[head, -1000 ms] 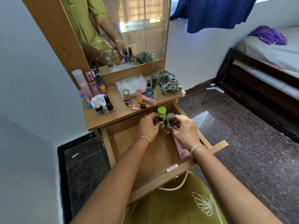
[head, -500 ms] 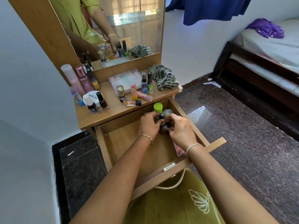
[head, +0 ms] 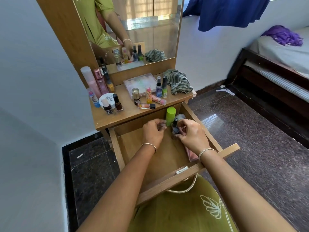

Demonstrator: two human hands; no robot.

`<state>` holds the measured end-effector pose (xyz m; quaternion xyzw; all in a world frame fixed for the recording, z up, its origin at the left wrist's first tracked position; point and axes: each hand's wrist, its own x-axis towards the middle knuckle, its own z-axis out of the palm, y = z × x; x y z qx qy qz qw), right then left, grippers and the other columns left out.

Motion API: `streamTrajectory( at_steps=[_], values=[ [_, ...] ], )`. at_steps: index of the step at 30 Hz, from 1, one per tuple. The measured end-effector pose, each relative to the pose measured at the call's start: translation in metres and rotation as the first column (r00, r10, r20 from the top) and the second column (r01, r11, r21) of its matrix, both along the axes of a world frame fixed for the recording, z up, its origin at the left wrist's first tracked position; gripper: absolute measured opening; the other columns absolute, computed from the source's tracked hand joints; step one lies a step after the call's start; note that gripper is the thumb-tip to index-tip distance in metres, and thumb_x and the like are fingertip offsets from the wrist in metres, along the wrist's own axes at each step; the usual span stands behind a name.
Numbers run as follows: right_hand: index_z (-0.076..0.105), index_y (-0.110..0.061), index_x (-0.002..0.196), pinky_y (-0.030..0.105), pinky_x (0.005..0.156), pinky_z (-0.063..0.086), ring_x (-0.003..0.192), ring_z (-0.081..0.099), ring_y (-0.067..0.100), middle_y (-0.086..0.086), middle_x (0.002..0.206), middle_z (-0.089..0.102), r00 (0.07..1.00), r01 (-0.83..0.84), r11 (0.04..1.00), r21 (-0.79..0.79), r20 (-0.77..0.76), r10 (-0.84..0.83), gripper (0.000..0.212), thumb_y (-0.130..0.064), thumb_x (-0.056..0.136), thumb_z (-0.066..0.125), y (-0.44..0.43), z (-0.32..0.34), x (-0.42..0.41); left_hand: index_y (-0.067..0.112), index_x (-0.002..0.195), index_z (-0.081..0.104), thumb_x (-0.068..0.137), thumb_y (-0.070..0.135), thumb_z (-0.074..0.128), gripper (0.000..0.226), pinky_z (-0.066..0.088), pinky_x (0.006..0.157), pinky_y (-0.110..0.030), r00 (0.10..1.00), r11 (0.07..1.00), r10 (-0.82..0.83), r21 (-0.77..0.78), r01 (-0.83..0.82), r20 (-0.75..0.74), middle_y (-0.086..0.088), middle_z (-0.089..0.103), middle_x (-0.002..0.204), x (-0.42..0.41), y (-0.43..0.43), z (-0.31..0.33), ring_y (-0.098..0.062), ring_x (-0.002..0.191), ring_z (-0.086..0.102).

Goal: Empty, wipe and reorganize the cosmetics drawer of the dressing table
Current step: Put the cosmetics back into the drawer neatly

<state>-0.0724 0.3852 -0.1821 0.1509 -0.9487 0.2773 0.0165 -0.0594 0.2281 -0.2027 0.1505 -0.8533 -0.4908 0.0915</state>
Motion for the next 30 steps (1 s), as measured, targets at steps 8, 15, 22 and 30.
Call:
streamTrajectory(
  at_steps=[8,15,22,30],
  values=[
    [0.064,-0.015,0.1,0.031,0.079,0.049,0.092,0.063,0.024,0.006,0.098,0.068,1.0,-0.008,0.999,0.054,-0.024,0.01,0.027,-0.014,0.074,0.073,-0.004,0.004,0.003,-0.001,0.11,0.062,0.084,-0.005,0.058,0.027,0.049,0.095,-0.037,0.925,0.966,-0.253,0.131,0.224,0.284,-0.017,0.068,0.106,0.015,0.02,-0.009,-0.027,0.102,0.065],
    [0.064,-0.014,0.1,0.033,0.079,0.052,0.091,0.063,0.025,0.007,0.098,0.068,1.0,-0.009,1.0,0.022,-0.025,0.009,0.028,-0.01,0.072,0.07,-0.003,0.004,0.002,0.0,0.116,0.06,0.085,-0.002,0.058,0.031,0.048,0.095,-0.03,0.915,0.966,-0.257,0.084,0.243,0.312,-0.014,0.069,0.108,0.013,0.025,-0.005,-0.024,0.103,0.064],
    [0.06,-0.021,0.106,0.026,0.072,0.049,0.091,0.06,0.017,-0.001,0.102,0.064,0.994,0.078,0.994,-0.072,-0.068,-0.083,0.032,-0.022,0.074,0.06,-0.002,0.01,0.005,0.013,0.116,0.061,0.086,0.01,0.062,0.031,0.046,0.078,-0.016,0.98,0.991,-0.129,0.056,0.121,0.152,0.003,0.07,0.095,0.028,0.005,0.025,-0.006,0.084,0.063],
    [0.061,-0.02,0.103,0.017,0.07,0.042,0.082,0.054,0.005,-0.007,0.095,0.063,0.946,-0.06,0.962,-0.267,-0.322,-0.031,0.02,-0.021,0.083,0.062,-0.074,0.061,0.018,0.036,0.085,0.058,0.087,0.028,0.064,0.01,0.055,0.068,-0.023,0.925,0.957,0.282,0.144,-0.252,-0.256,0.01,0.066,0.08,0.065,-0.06,0.089,-0.006,0.074,0.064]
  ],
)
